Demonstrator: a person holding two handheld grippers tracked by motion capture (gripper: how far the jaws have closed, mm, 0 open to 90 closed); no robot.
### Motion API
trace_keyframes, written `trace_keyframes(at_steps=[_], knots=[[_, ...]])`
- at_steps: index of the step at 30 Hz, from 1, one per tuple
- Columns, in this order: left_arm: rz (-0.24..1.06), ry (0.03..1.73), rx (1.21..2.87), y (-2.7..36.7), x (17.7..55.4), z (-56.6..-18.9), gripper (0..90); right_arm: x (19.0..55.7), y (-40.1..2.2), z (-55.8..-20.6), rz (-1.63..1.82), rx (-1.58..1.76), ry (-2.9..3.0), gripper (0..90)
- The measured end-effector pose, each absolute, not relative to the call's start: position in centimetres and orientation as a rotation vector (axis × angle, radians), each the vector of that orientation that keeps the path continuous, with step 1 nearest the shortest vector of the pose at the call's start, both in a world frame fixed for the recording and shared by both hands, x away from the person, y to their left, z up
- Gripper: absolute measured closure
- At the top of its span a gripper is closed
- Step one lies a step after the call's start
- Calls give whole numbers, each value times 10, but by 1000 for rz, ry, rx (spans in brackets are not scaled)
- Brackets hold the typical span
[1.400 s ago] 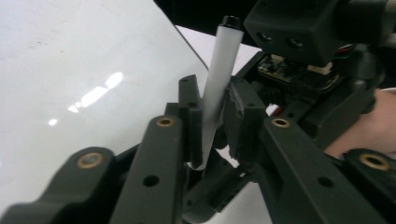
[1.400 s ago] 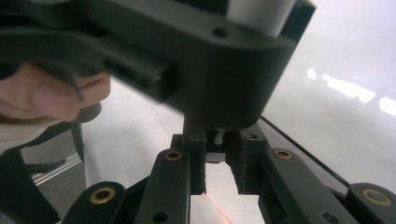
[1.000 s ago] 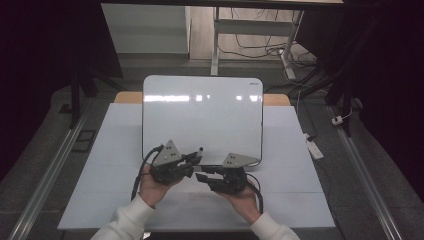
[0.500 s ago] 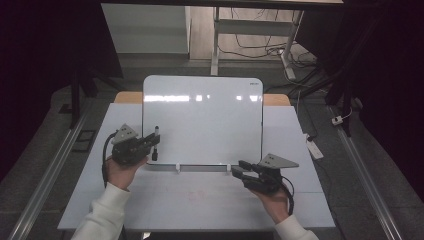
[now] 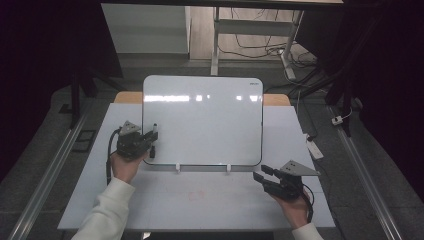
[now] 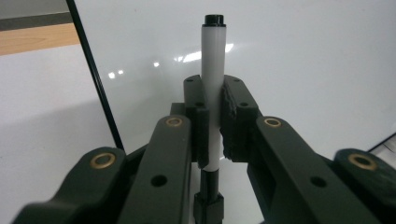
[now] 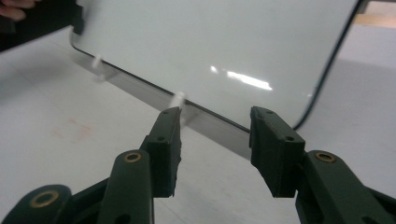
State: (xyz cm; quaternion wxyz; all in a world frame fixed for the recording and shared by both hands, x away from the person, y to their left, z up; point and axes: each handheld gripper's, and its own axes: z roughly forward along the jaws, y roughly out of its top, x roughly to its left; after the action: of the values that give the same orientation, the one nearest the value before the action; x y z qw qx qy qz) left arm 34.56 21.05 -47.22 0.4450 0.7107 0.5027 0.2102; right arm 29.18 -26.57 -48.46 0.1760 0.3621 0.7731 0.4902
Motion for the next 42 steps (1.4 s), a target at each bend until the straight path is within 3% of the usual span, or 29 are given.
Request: trace_keyframes(at_steps=[16, 25, 37, 42], knots=[[684, 1247, 1771, 195, 350, -482, 792, 292, -275, -494, 1332, 1024, 2182, 513], [696, 1231, 1771, 194, 349, -482, 756, 292, -274, -495, 1330, 1016, 2189, 512], [605, 1134, 1845, 202, 324, -470, 424, 295, -279, -497, 1299, 985, 2199, 498], [545, 1083, 1869, 210, 303, -465, 363, 296, -283, -498, 1301, 964, 2201, 478]])
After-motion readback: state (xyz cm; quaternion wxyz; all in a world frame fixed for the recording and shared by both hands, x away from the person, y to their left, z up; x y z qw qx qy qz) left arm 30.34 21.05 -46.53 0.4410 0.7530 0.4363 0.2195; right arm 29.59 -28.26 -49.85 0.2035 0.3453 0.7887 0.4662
